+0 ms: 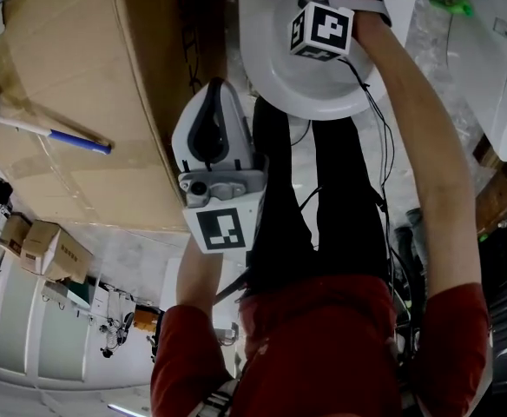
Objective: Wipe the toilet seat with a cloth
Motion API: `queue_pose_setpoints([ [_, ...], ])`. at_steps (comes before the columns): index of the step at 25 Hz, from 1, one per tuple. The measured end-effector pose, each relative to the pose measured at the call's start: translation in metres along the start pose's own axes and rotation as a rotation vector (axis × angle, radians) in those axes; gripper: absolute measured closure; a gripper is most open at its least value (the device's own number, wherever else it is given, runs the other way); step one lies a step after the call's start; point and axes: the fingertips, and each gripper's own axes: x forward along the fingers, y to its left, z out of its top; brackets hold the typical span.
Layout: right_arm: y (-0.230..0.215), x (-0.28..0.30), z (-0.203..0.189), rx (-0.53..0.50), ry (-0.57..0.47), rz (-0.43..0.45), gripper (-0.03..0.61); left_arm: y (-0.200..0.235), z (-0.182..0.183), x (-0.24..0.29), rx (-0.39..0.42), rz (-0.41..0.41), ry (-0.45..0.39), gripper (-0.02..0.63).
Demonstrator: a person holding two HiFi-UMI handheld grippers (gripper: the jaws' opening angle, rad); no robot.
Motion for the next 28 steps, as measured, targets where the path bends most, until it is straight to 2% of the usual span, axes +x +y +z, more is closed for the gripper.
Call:
queue_pose_setpoints([
  [5, -0.003, -0.016, -0.053, 0.041, 0.042, -0.031, 0.494, -0.018, 0.004, 0.011, 0.005, -0.028, 0.002, 0.601],
  [11, -0.005, -0.039, -0.128, 0.149, 0.132, -0.049, 0.494, -0.038, 0.003, 0.021, 0.004, -0.056, 0.011, 0.601],
  [15, -0.007, -0.052, -0.164, 0.236, 0.183, -0.049, 0.494, -0.055, 0.003, 0.026, 0.004, -0.077, 0.013, 0.601],
  [20, -0.009, -0.059, -0.186, 0.292, 0.232, -0.039, 0.494, -0.065, 0.010, 0.029, 0.014, -0.093, 0.012, 0.601],
  [25, -0.012, -0.063, -0.190, 0.295, 0.274, -0.011, 0.494, -0.068, 0.021, 0.030, 0.026, -0.091, 0.021, 0.601],
  [28, -0.014, -0.079, -0.193, 0.396, 0.290, -0.003, 0.494, -0.072, 0.034, 0.033, 0.014, -0.088, 0.027, 0.601],
])
